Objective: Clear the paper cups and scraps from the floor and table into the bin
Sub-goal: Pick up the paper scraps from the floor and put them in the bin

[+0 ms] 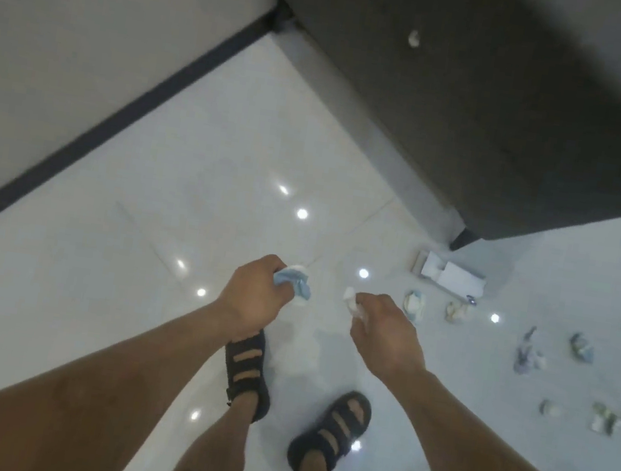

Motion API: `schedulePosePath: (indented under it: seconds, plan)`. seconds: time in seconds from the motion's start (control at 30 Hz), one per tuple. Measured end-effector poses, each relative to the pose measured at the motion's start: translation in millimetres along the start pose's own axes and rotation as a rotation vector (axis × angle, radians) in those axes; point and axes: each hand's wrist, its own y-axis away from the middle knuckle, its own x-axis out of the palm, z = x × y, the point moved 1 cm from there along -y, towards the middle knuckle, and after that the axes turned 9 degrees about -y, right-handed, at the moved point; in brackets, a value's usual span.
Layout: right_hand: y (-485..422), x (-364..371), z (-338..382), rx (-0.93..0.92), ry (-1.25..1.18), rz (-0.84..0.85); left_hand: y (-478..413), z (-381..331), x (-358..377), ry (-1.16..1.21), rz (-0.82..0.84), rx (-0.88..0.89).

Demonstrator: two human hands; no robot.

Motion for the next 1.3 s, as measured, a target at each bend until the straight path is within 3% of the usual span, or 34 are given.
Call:
schedulePosePath:
  seconds: [0.27, 0.57, 0.83, 1.07, 1.3]
  plan:
    - [84.4, -102.6, 157.0, -0.252, 0.063, 0.039, 157.3, -25.8, -116.3, 0.031, -0.228, -0.048]
    - [204.3, -114.9, 292.6, -0.657, 0.295, 0.153, 353.0, -1.6, -125.8, 0.225, -0.454, -0.160]
    - [300.4, -32.1, 398.5, -0.923, 0.445, 0.277, 508.0, 112.4, -137.7, 0.467, -0.761, -0.380]
    - [418.7, 90.4, 516.7, -1.177, 0.465, 0.337, 657.2, 247.3, -144.3, 0.655, -1.000, -0.522]
    - [524.5, 211.1, 589.9, -1.389, 0.502, 0.501, 779.9, 354.0, -133.9, 0.782, -1.179, -0.696]
